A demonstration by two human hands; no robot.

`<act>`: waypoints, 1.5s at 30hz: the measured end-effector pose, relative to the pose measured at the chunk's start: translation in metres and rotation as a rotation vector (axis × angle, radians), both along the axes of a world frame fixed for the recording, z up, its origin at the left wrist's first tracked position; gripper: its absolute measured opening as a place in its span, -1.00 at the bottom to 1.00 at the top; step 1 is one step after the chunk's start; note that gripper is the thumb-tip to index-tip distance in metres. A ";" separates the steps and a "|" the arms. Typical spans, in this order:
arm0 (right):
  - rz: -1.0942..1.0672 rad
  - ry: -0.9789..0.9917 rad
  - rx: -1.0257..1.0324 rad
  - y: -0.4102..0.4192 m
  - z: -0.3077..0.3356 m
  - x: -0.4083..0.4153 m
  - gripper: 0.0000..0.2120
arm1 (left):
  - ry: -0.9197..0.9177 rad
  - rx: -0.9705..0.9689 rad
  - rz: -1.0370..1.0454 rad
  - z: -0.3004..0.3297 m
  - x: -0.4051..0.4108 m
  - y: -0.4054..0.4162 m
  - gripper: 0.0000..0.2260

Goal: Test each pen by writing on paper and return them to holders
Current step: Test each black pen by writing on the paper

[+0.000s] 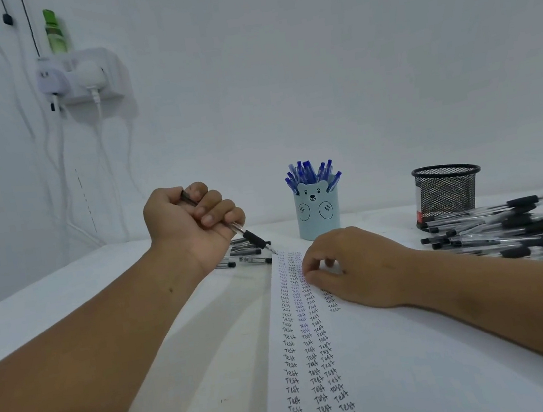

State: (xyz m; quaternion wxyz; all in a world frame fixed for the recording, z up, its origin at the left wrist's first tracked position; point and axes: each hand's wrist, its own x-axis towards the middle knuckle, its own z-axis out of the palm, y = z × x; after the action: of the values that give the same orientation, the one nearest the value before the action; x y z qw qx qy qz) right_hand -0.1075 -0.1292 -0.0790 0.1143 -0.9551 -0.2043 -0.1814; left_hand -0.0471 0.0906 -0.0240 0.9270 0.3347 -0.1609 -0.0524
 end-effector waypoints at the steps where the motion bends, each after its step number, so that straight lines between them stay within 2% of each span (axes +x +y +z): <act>1: -0.014 -0.006 0.003 0.000 0.000 0.000 -0.85 | 0.001 -0.004 -0.007 0.000 0.000 0.000 -0.92; 6: -0.039 -0.059 0.100 0.001 0.002 -0.007 -0.59 | -0.011 -0.010 -0.062 -0.002 -0.006 -0.008 -0.90; 11: -0.038 -0.392 0.126 0.007 0.007 -0.009 -0.48 | -0.054 0.023 -0.129 -0.005 -0.017 -0.026 -0.92; 16: -0.050 -0.526 0.066 0.006 0.005 -0.006 -0.70 | -0.074 0.032 -0.191 -0.009 -0.025 -0.036 -0.92; 19: -0.096 -0.427 0.031 0.005 0.008 -0.008 -0.81 | -0.085 0.084 -0.193 -0.010 -0.025 -0.036 -0.90; 24: -0.187 -0.261 0.069 0.000 0.013 -0.009 -0.87 | -0.021 0.159 -0.064 -0.008 -0.013 -0.025 -0.73; 26: -0.177 -0.248 0.193 -0.004 0.012 -0.009 -0.91 | -0.073 0.363 0.044 -0.011 -0.006 -0.019 -0.74; 29: -0.127 -0.151 0.502 -0.005 0.016 -0.012 -0.92 | -0.339 0.941 0.243 -0.021 -0.002 -0.012 -0.78; 31: -0.070 -0.014 0.720 -0.003 0.020 -0.017 -0.91 | -0.533 1.278 0.255 -0.027 -0.002 -0.010 -0.81; 33: -0.026 0.111 0.891 -0.001 0.021 -0.019 -0.88 | -0.653 1.474 0.202 -0.030 -0.003 -0.010 -0.87; 35: 0.006 0.188 1.000 0.001 0.020 -0.019 -0.76 | -0.704 1.558 0.147 -0.030 -0.005 -0.011 -0.91; 38: 0.043 0.284 1.050 0.005 0.019 -0.020 -0.63 | -0.732 1.597 0.088 -0.028 -0.007 -0.011 -0.87; 42: 0.091 0.408 1.009 0.013 0.017 -0.025 -0.64 | -0.755 1.664 0.042 -0.026 -0.007 -0.007 -0.80; 45: 0.090 0.413 0.929 0.017 0.015 -0.028 -0.58 | -0.765 1.699 0.012 -0.027 -0.008 -0.006 -0.81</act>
State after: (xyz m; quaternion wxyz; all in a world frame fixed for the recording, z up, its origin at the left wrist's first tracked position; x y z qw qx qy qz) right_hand -0.1357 -0.1124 -0.0643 0.5727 -0.8096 -0.1162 -0.0553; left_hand -0.0551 0.0843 -0.0511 0.2550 0.8962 -0.3614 -0.0341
